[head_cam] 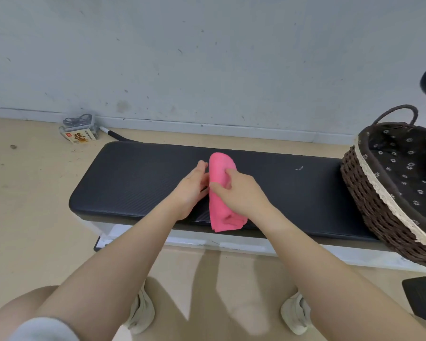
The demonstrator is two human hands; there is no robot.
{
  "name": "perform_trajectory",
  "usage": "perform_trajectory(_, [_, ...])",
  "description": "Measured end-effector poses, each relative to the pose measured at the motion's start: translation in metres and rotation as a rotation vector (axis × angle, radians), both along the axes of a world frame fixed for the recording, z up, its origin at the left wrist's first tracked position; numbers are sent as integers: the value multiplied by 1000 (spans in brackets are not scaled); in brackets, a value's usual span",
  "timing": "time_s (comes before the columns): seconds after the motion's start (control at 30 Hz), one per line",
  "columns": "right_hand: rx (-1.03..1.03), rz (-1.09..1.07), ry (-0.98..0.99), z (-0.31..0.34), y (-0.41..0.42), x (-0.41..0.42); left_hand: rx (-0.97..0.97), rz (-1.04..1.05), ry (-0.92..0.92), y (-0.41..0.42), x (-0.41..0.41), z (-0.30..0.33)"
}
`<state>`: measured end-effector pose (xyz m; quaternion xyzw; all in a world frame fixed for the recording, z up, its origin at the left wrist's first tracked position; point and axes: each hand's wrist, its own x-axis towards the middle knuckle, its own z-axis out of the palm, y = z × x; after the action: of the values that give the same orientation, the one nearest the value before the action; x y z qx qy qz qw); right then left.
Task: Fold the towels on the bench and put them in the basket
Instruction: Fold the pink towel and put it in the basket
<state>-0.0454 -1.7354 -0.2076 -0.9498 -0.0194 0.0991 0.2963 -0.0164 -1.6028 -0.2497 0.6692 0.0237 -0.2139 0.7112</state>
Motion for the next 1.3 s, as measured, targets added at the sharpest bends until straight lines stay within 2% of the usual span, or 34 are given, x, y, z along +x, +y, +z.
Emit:
perform_trajectory(0.07, [-17, 49, 25, -2, 7, 0, 40, 17, -5, 3, 5, -2])
perform_trajectory(0.17, [-119, 132, 50, -6, 7, 0, 301, 39, -147, 5, 11, -4])
perform_trajectory(0.27, [-73, 86, 41, -15, 0, -2, 499, 22, -283, 4, 15, -7])
perform_trajectory(0.37, [-102, -51, 19, -25, -2, -4, 632, -61, -388, 10, 21, -9])
perform_trajectory(0.47, [-6, -214, 128, -34, -6, 4, 710, -155, -483, 16, 25, -9])
perform_trajectory(0.53, [2, -187, 184, -40, -7, 7, 834, -250, -551, 19, 28, -8])
perform_trajectory(0.6, [46, -134, 203, -43, -6, 4, 920, -384, -542, 21, 30, -1])
perform_trajectory(0.7, [82, -22, 212, -35, -12, -6, 792, -523, -419, 28, 31, 16])
perform_trajectory(0.83, [164, 145, 151, -10, -39, -9, 734, -633, -421, 20, 20, 36])
perform_trajectory(0.97, [336, 111, 189, 15, -77, -16, 681, -551, -498, -9, 6, 59])
perform_trajectory(1.03, [294, 143, 173, 29, -100, -19, 612, -543, -534, -26, 3, 70])
perform_trajectory(1.17, [83, 147, 133, 56, -149, -24, 445, -459, -500, -59, 0, 88])
perform_trajectory(1.3, [122, 5, 81, 82, -205, -33, 235, -360, -387, -99, -2, 100])
